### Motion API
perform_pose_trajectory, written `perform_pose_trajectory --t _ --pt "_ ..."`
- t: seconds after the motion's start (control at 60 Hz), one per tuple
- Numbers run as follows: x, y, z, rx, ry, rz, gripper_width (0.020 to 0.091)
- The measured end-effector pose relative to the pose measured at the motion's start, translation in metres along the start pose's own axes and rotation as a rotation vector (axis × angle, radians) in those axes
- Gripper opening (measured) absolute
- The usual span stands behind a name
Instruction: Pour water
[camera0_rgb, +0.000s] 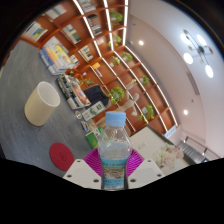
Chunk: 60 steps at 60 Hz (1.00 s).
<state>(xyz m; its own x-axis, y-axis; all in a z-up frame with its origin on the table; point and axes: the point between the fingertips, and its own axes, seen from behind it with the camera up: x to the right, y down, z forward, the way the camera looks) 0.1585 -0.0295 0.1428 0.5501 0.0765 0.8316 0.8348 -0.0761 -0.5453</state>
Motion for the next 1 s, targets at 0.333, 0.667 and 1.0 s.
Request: perform_pose_trajectory --t 0.333,0.667,1.0 --pt "-0.036 -0.085 0.027 0.109 0.091 -0.770 0.0252" --pt "-0.056 -0.117 0.032 0.183 0.161 -1.253 0.0253" --pt "-0.042 -0.106 0.029 0.157 0.142 -0.997 0.0255"
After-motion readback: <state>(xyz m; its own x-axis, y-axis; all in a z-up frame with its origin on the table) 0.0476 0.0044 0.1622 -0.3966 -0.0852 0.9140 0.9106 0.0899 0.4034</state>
